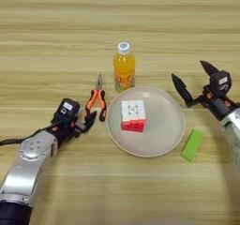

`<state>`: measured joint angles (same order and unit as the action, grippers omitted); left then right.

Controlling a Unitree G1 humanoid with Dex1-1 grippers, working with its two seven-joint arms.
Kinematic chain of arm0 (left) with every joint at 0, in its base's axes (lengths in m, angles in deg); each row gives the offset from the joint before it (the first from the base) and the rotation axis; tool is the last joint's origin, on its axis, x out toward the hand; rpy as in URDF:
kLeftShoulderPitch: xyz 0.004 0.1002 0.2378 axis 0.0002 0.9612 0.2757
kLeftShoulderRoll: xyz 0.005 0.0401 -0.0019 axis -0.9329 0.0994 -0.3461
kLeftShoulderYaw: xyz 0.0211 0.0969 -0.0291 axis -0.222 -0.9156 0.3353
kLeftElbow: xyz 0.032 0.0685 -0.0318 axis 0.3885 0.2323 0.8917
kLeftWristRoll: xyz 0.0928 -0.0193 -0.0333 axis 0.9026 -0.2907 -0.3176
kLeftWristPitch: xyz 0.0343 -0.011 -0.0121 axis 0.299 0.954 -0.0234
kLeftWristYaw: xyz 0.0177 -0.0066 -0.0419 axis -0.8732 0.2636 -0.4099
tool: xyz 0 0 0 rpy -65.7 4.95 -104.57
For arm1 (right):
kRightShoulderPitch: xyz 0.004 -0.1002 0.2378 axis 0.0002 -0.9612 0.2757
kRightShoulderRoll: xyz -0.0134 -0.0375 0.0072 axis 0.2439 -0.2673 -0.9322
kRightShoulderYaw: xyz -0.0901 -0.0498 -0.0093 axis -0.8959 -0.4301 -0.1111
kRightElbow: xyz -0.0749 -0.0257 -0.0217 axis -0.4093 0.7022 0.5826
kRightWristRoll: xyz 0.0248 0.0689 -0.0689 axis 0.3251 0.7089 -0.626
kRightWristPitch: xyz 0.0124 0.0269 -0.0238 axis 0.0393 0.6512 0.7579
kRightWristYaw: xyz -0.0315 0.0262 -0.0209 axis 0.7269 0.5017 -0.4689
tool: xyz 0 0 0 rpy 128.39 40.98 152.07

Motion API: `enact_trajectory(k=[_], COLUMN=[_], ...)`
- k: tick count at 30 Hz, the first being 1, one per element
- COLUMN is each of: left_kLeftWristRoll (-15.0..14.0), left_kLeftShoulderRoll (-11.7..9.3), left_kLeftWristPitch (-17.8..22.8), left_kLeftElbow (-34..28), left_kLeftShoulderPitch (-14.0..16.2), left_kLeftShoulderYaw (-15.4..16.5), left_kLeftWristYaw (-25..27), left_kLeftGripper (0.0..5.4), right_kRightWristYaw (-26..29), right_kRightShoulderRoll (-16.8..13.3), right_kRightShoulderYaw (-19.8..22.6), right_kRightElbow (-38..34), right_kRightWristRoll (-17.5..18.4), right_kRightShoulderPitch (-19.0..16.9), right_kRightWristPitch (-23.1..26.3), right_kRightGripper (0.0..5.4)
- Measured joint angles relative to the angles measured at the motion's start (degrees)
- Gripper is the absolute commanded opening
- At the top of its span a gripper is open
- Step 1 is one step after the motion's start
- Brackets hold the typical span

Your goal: Move the objects on the table

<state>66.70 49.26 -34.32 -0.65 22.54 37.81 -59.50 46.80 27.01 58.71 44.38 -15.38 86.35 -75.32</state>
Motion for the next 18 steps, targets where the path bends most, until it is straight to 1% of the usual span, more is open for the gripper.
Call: enact_trajectory(k=[5, 6, 9, 11, 12, 18], left_kLeftWristRoll=[0.0, 0.0, -0.1, -0.1, -0.1, -0.2], left_kLeftShoulderRoll=[0.2, 0.2, 0.2, 0.3, 0.4, 0.5], left_kLeftWristPitch=[0.3, 0.3, 0.3, 0.3, 0.3, 0.4], left_kLeftElbow=[0.0, 0.0, 0.0, 0.0, 0.0, 0.0], left_kLeftShoulderPitch=[0.0, 0.0, 0.0, 0.0, 0.0, 0.0], left_kLeftShoulderYaw=[0.0, 0.0, 0.0, 0.0, 0.0, 0.0], left_kLeftWristYaw=[0.3, 0.3, 0.3, 0.4, 0.4, 0.5], left_kLeftGripper=[2.76, 2.61, 2.35, 2.32, 2.13, 1.66], right_kRightWristYaw=[-0.5, -0.6, -0.6, -0.6, -0.6, -0.7], right_kRightShoulderRoll=[0.0, 0.0, 0.0, 0.0, 0.0, 0.0], right_kRightShoulderYaw=[0.2, 0.2, 0.2, 0.2, 0.2, 0.2], right_kRightElbow=[0.0, 0.0, 0.1, 0.1, 0.1, 0.1], right_kRightWristRoll=[0.0, 0.0, 0.0, 0.0, 0.0, 0.0], right_kRightShoulderPitch=[0.2, 0.2, 0.2, 0.2, 0.2, 0.2], right_kRightWristPitch=[0.0, 0.0, 0.0, 0.0, 0.0, 0.0], right_kRightGripper=[5.40, 5.40, 5.40, 5.40, 5.40, 5.40])
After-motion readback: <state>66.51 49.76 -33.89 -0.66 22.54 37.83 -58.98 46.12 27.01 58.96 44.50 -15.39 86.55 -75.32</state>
